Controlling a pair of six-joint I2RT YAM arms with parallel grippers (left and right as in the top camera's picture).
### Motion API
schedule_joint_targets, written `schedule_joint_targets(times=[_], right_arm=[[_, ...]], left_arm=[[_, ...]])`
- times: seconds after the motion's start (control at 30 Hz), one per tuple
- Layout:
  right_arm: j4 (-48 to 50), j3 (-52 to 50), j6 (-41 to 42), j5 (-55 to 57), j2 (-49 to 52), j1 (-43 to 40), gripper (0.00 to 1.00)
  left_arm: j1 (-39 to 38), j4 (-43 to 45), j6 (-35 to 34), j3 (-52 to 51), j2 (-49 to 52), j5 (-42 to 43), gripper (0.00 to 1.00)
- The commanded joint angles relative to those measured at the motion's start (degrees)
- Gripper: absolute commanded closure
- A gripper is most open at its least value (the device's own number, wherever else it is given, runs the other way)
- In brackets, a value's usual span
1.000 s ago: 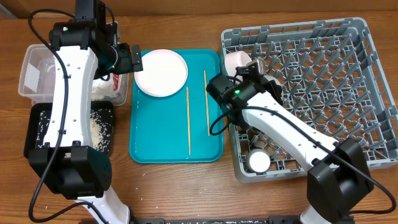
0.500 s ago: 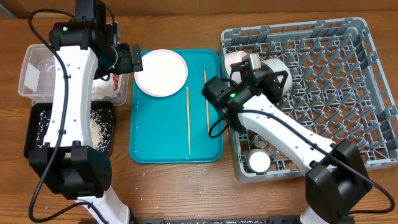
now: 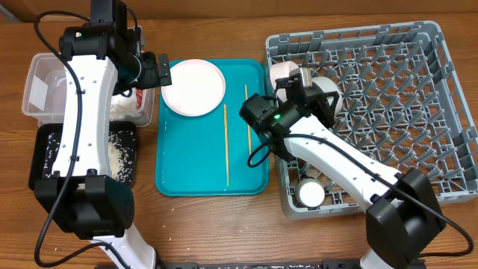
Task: Sort waste into correct bins and load items into the dishwasher
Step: 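Lower the white bowl into the rack and open the right gripper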
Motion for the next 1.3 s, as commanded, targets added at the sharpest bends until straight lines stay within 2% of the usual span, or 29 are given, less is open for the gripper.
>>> schedule_joint_targets(times=[0.0,0.33,0.67,0.8,0.9,0.97,1.1,1.2,1.27], right_arm=[[0.7,-2.01,1.92,-1.38,0.17,0.42,0.96],[1.27,-5.16,1.88,-1.55,0.17,0.92,0.96],[1.25,-5.16,1.86,-5.16,0.17,7.23,0.95],[1.27,-5.16,1.86,-7.32,0.17,8.44,0.68],[1.29,-5.16,1.86,-8.92,0.17,8.72,0.55],[1.68,-5.16,1.86,-9.75,0.17,8.7,0.39],[3.04,-5.14,1.86,-10.05,0.17,8.72,0.14],[3.65,-4.72,1.86,-10.12,0.17,8.72,0.01],[3.91,-4.02,1.86,-10.27,0.17,8.72,0.0]], left_arm=[[0.11,0.24,0.26,1.07,-0.13,-0.35,0.0],[0.11,0.24,0.26,1.07,-0.13,-0.35,0.0],[0.11,0.24,0.26,1.07,-0.13,-0.35,0.0],[0.09,0.24,0.26,1.07,-0.13,-0.35,0.0],[0.11,0.24,0.26,1.07,-0.13,-0.35,0.0],[0.11,0.24,0.26,1.07,-0.13,-0.35,0.0],[0.11,0.24,0.26,1.07,-0.13,-0.35,0.0],[0.09,0.24,0.26,1.07,-0.13,-0.35,0.0],[0.11,0.24,0.26,1.07,-0.13,-0.35,0.0]])
